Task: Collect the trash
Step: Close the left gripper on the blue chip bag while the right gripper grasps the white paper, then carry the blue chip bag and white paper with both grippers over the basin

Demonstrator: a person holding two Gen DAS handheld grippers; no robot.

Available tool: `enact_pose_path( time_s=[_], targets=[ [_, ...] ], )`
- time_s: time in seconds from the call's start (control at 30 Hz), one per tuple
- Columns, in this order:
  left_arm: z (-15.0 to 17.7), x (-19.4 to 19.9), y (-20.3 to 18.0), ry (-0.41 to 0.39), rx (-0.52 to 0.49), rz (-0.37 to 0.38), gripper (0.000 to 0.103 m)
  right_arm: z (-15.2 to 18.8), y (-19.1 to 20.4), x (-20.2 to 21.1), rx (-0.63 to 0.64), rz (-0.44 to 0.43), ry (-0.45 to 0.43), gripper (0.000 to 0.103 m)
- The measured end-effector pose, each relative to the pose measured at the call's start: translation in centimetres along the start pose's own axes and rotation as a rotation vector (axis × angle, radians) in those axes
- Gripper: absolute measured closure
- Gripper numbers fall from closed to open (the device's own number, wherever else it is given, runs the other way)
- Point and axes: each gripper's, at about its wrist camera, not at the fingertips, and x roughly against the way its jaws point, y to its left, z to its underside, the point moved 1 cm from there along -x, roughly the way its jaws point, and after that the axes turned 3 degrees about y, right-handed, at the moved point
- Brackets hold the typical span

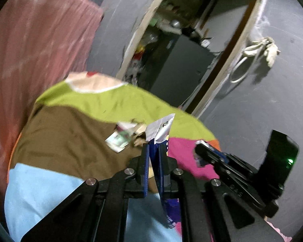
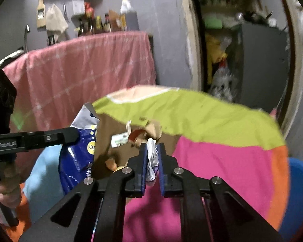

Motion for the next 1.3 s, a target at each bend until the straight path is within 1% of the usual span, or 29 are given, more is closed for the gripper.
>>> enact_pose_path(
  time_s=[0.07, 0.17, 0.3, 0.37, 0.4, 0.47, 0.6, 0.67, 0.8, 0.93, 1.0, 1.13, 1.3],
  targets=[
    [-0.3, 0.4, -1.9, -0.051, -0.030, 0.010, 0.098, -0.3, -0.1, 2.2, 0.013, 0.033, -0.061, 0.095],
    [-1.0, 0.7, -4.4, -0.125, -0.058, 0.042, 0.098, -1.0, -0.5, 6.5, 0.044, 0.117, -0.176, 0.095],
    [-1.6, 0.9, -9.1, -0.256, -0.115, 0.083, 0.098, -2.0, -1.5, 11.2, 0.082, 0.227, -0.299, 0.095],
    [-1.7, 0.9, -11.5, -0.326, -0.144, 0.111, 0.098, -2.5, -2.3, 13.9, 0.102, 0.301, -0.372, 0.095],
    [-1.6, 0.7, -12.9, -0.362, -0.161, 0.130, 0.098, -2.7, -2.5, 14.6, 0.106, 0.321, -0.390, 0.095],
    [-1.3, 0.3, -15.7, -0.420, -0.193, 0.156, 0.098, -2.9, -3.6, 16.9, 0.122, 0.398, -0.447, 0.095],
    [-0.7, -0.7, -19.9, -0.481, -0.242, 0.201, 0.098, -2.7, -5.8, 19.7, 0.135, 0.515, -0.513, 0.095],
    [-0.5, -2.1, -21.8, -0.477, -0.244, 0.212, 0.098, -2.4, -7.1, 20.8, 0.132, 0.566, -0.530, 0.095],
    [-0.1, -5.1, -24.3, -0.464, -0.239, 0.231, 0.098, -1.1, -10.0, 22.5, 0.112, 0.636, -0.543, 0.095],
    [0.6, -7.6, -25.9, -0.463, -0.270, 0.215, 0.098, 0.4, -12.8, 23.1, 0.094, 0.670, -0.535, 0.095],
    [1.3, -8.9, -26.5, -0.449, -0.284, 0.200, 0.098, 1.2, -13.9, 23.2, 0.084, 0.673, -0.528, 0.095],
    [2.5, -12.1, -27.2, -0.375, -0.300, 0.169, 0.098, 2.8, -16.2, 21.8, 0.037, 0.659, -0.484, 0.095],
    [3.3, -16.3, -26.6, -0.232, -0.293, 0.126, 0.098, 4.8, -18.8, 19.5, -0.049, 0.612, -0.412, 0.095]
  ],
)
